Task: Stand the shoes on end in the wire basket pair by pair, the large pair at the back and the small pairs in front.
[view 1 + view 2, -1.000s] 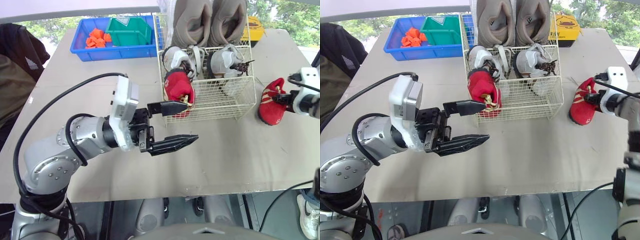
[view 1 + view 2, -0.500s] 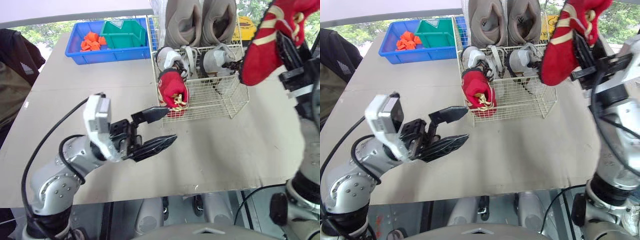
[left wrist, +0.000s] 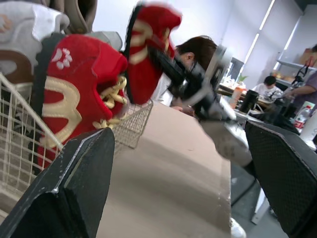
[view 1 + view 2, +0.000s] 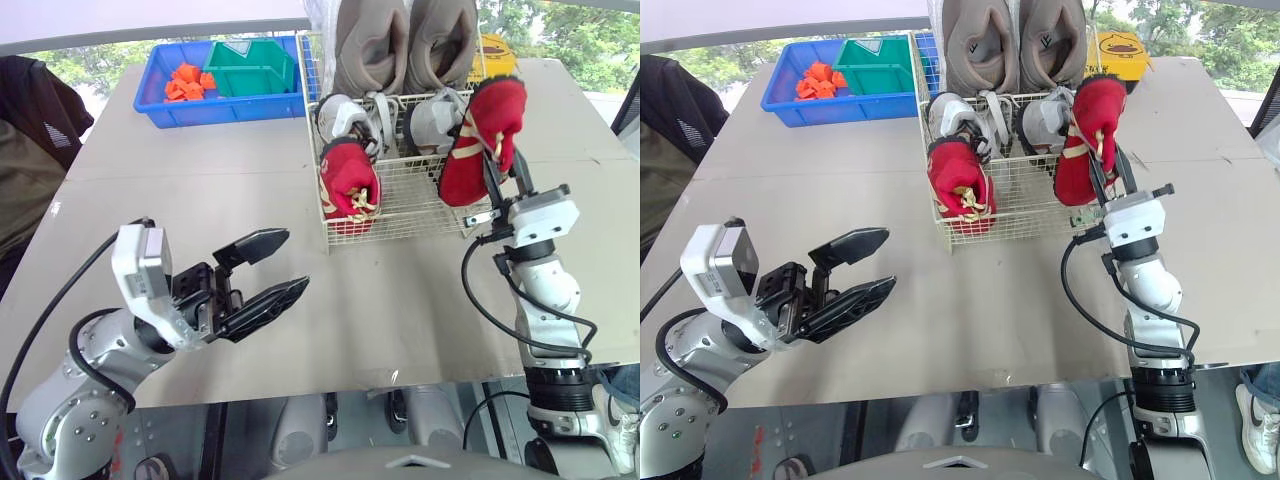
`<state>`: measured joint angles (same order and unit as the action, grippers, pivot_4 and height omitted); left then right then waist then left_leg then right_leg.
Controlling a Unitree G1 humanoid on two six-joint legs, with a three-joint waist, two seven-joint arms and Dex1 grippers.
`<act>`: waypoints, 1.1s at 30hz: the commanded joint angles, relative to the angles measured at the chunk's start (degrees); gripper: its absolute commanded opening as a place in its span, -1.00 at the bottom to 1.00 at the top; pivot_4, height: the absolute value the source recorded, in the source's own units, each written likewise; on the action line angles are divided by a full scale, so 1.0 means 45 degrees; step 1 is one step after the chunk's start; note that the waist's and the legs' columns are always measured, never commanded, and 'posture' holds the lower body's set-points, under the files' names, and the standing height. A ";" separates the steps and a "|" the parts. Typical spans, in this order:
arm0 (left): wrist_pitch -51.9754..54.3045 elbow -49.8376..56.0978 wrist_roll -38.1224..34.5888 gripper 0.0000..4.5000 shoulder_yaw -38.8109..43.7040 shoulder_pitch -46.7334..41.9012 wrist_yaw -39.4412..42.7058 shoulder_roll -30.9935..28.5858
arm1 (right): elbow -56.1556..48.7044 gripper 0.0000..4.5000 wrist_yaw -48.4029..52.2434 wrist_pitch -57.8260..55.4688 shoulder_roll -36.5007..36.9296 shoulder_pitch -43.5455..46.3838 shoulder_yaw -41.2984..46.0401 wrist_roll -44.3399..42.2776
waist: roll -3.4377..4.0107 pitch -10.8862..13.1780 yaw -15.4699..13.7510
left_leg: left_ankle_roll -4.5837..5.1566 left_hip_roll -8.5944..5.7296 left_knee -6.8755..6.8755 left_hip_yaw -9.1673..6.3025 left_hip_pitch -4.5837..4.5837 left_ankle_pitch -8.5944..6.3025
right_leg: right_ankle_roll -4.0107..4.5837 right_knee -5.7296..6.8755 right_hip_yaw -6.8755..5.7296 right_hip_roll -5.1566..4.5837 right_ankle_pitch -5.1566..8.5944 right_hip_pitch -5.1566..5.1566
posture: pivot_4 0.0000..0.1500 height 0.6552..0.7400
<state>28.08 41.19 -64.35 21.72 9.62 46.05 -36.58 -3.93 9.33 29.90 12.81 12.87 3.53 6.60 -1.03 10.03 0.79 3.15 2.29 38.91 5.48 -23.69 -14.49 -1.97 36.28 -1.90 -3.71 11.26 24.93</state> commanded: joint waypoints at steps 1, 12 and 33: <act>-0.0079 0.0853 -0.0147 1.00 -0.0177 -0.0341 -0.0794 -0.0058 | 0.1196 -0.99 -0.0170 0.1268 -0.0052 -0.0001 -0.0350 0.0195 | -0.0002 -0.0002 0.0008 | 0.0000 -0.0001 0.0000 0.0001 0.0003 0.0000 | 0.0001 0.0000 0.0001 0.0000 0.0000 -0.0002 | 1.00 1.00; 0.0026 0.0088 0.0005 1.00 -0.0438 -0.0436 -0.0840 -0.0218 | -0.0499 0.95 0.2640 -0.0665 0.1144 -0.2199 -0.0861 -0.3879 | -0.0014 -0.0011 -0.0004 | 0.0006 0.0005 0.0000 0.0003 0.0043 -0.0004 | -0.0002 0.0013 0.0008 0.0000 0.0002 -0.0033 | 1.00 1.00; 0.0389 -0.0393 0.2438 1.00 0.0682 0.3792 0.0635 -0.1651 | -0.3392 0.95 1.1086 -0.7289 0.8721 -0.6724 0.4528 -0.9931 | -0.0028 -0.0020 -0.0163 | 0.0058 0.0009 0.0000 -0.0008 0.0029 -0.0059 | -0.0048 -0.0023 -0.0016 -0.0028 0.0033 -0.0026 | 1.00 1.00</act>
<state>29.92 38.68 -53.77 22.84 25.99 47.22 -43.40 -20.46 55.96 -3.09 50.86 -17.29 20.61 -37.02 -1.16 9.94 0.06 3.28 2.33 38.91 5.44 -23.57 -14.83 -2.19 36.17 -1.99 -3.85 11.41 24.81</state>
